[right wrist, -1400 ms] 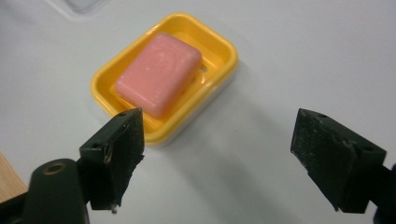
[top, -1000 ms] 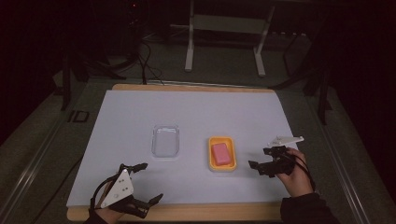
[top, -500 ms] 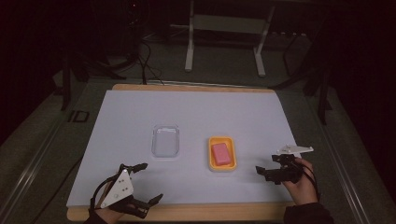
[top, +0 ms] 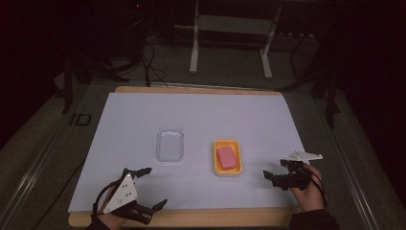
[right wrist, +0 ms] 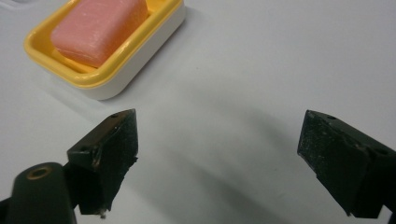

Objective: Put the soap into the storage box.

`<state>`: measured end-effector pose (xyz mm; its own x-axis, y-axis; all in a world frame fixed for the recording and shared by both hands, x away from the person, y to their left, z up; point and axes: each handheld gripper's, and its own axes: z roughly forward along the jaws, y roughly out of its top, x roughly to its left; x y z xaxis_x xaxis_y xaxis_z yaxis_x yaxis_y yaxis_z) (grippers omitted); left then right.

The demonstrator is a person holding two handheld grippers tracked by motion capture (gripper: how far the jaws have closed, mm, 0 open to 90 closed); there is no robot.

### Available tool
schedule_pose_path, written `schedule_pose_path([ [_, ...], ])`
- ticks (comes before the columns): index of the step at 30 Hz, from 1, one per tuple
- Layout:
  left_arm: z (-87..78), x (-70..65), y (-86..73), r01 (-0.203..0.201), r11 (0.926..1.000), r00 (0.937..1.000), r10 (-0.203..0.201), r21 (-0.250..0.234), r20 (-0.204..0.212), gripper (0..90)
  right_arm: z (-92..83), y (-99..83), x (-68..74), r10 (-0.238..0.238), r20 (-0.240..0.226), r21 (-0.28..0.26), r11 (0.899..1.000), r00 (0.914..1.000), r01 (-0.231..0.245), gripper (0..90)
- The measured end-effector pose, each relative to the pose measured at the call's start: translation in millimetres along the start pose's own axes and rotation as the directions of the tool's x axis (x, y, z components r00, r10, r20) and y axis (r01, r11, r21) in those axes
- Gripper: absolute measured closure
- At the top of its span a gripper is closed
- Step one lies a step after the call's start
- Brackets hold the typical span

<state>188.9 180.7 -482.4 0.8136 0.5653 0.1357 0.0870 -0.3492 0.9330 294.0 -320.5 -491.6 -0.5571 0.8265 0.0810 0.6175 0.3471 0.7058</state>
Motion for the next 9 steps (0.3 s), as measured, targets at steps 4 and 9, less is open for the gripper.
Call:
schedule_pose_path([
  [4, -0.1, 0.1, 0.0, 0.003, 1.0000, 1.0000, -0.003, -0.001, -0.002, 0.6, 1.1, -1.2, -1.2, 0.003, 0.000, 0.001, 1.000, 1.0000, -0.003, 12.5],
  [9, 0.2, 0.2, 0.0, 0.003, 1.0000, 1.0000, -0.003, -0.001, -0.001, 0.6, 1.1, -1.1, -1.4, 0.001, 0.006, 0.003, 1.000, 1.0000, -0.001, 12.5],
])
